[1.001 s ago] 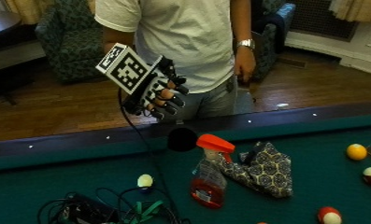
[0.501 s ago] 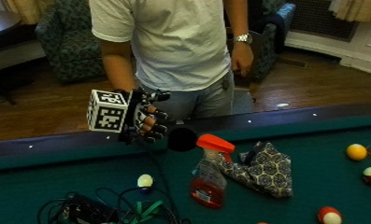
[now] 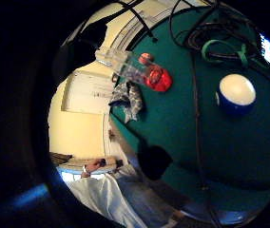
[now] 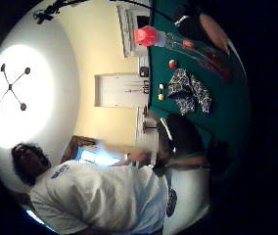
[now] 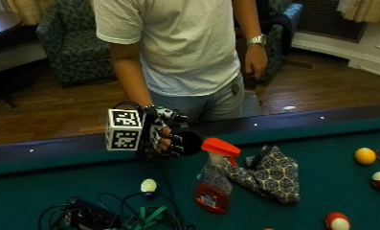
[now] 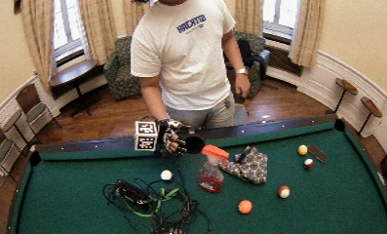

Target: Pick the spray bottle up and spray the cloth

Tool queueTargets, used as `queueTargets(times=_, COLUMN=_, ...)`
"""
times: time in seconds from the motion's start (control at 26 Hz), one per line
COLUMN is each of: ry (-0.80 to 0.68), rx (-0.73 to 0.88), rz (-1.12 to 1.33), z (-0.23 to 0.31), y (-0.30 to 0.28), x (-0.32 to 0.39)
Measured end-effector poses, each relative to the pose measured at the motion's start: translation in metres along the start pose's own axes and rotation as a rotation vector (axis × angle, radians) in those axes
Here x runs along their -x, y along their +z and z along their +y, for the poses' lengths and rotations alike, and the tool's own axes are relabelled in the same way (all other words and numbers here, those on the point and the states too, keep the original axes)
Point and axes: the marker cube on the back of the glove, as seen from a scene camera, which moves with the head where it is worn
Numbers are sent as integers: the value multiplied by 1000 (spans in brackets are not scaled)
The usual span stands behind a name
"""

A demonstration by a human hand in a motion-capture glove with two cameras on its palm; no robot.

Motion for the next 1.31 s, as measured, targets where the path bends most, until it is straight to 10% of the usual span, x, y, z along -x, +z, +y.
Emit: queueTargets(times=1.31, ry=168, rx=-116, rz=100, z=-76, y=39, x=-18)
